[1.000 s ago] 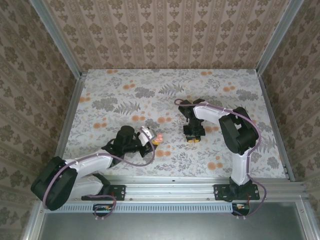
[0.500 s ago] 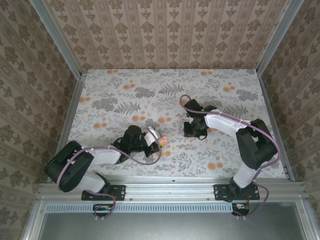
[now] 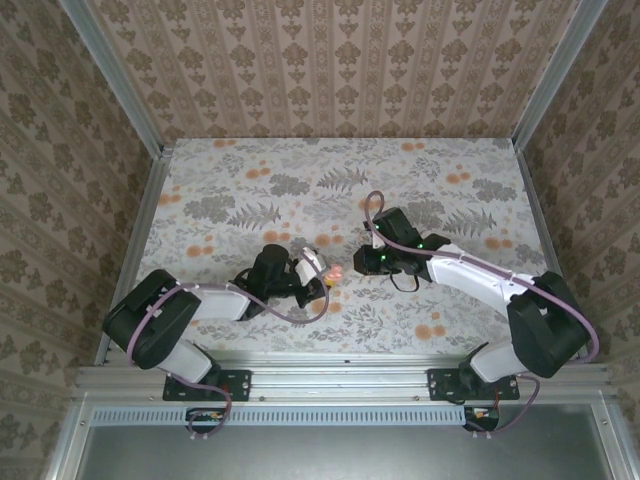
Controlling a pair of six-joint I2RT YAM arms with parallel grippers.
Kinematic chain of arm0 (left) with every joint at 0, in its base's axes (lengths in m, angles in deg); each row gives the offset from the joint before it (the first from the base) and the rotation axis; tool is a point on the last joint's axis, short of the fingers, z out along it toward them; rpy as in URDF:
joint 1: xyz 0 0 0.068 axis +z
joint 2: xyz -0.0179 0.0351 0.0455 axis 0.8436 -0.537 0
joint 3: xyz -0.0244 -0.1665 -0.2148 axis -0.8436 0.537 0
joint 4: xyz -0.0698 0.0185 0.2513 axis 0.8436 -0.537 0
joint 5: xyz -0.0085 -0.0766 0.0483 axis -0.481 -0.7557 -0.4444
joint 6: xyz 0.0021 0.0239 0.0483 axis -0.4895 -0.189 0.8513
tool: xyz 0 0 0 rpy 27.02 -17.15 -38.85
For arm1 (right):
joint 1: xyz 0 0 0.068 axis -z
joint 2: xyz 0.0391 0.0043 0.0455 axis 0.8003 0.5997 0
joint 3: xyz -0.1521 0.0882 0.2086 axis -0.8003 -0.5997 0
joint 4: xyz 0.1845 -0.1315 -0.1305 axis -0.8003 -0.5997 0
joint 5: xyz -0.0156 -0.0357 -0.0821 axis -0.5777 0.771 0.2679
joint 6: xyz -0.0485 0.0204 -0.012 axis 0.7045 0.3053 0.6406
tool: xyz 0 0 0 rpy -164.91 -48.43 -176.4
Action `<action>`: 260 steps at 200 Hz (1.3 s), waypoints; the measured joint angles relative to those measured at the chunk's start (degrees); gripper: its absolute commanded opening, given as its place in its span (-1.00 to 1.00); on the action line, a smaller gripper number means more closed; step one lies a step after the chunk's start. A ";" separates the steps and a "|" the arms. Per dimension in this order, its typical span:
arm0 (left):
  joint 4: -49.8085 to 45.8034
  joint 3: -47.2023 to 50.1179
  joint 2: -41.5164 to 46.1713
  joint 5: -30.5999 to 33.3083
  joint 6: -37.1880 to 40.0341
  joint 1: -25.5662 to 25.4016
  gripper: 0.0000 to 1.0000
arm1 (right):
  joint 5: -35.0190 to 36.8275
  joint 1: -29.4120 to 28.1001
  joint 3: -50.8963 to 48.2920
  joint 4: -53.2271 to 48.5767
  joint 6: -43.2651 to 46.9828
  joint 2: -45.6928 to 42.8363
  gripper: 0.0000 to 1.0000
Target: Insert wireless bluetooth earbuds into charging case
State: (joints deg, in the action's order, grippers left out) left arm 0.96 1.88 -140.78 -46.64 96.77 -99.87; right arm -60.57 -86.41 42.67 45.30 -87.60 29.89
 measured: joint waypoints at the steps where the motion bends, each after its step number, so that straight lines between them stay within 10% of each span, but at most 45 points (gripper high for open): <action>1: 0.00 -0.02 0.00 0.00 0.00 0.00 -0.79 | -0.02 -0.04 -0.07 0.15 -0.09 -0.07 -0.59; 260: 5.25 -0.81 -0.72 1.40 -4.22 0.00 -0.80 | 4.68 -7.87 -3.04 13.84 -4.74 -1.05 -0.59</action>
State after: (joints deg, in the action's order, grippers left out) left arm 6.21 1.07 -141.51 -45.24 92.56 -99.87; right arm -55.89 -94.28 39.63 59.13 -92.34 28.84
